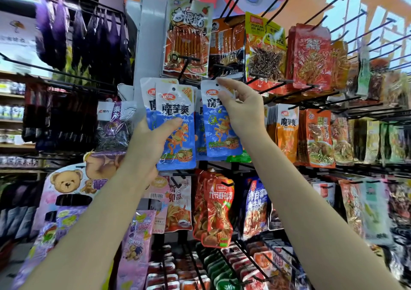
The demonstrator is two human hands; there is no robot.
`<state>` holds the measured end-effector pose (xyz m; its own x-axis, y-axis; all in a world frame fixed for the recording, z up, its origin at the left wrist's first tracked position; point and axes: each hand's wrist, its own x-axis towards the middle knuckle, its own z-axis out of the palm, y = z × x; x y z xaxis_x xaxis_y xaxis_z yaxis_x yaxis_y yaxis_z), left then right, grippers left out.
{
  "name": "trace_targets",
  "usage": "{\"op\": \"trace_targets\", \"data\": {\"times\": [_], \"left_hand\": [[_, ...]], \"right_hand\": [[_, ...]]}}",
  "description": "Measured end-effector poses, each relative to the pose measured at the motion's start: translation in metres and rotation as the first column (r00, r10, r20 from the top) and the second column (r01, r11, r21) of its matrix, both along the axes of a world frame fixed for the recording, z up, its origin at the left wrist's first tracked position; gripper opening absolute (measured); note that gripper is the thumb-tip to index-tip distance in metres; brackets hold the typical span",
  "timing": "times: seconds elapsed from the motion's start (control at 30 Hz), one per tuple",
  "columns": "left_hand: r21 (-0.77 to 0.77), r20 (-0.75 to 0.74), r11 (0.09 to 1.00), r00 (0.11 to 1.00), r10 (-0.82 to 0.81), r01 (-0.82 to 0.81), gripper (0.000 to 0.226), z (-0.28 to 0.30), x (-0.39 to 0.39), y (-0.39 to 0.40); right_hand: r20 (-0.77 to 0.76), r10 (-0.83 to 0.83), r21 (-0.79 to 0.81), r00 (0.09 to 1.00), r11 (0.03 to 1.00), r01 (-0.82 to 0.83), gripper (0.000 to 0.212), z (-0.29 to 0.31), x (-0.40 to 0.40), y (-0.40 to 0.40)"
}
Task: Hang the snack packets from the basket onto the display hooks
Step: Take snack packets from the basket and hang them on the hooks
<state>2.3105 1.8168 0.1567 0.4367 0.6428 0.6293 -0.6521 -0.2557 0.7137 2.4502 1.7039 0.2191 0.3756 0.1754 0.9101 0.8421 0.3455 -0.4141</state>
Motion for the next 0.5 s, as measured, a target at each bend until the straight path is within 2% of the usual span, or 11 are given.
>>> {"op": "trace_targets", "data": {"times": [0.1,0.2,0.23,0.3,0.37,0.43,0.47,0.5], "left_hand": [[-0.025,0.016,0.998,0.999,-0.05,0.05,0.039,-0.001,-0.002,-0.004],[-0.007,0.036,0.998,0.997,-0.07,0.07,0.077,-0.004,-0.005,-0.006],[-0.001,0.037,0.998,0.997,-0.066,0.066,0.08,-0.004,-0.005,-0.006],[0.012,0.036,0.999,0.998,-0.052,0.052,0.067,-0.004,-0.006,-0.005],[0.015,0.038,0.999,0.999,-0.035,0.035,0.055,-0.005,-0.005,-0.004],[0.035,0.043,0.999,0.999,-0.027,0.026,0.067,-0.006,-0.005,-0.003],[0.044,0.051,0.999,0.998,-0.027,0.025,0.064,-0.005,-0.004,-0.001],[0.045,0.056,0.999,0.998,-0.02,0.017,0.051,-0.005,-0.002,0.0]], "right_hand": [[-0.02,0.001,-0.009,1.0,1.0,-0.001,0.028,0.0,-0.002,-0.002],[-0.06,0.019,-0.027,0.998,0.999,-0.021,0.028,-0.004,-0.003,-0.003],[-0.064,-0.001,-0.053,0.998,0.999,-0.002,0.031,-0.003,-0.002,-0.001],[-0.026,-0.079,-0.155,0.997,0.985,0.074,0.04,-0.003,0.001,0.002],[0.065,-0.223,-0.26,0.973,0.937,0.232,0.047,-0.005,0.002,0.005],[0.122,-0.33,-0.221,0.936,0.911,0.349,0.039,-0.007,-0.001,0.001],[0.134,-0.355,-0.161,0.925,0.913,0.374,0.031,-0.008,-0.003,-0.002],[0.126,-0.338,-0.105,0.933,0.93,0.351,0.024,-0.009,-0.005,-0.007]]}}
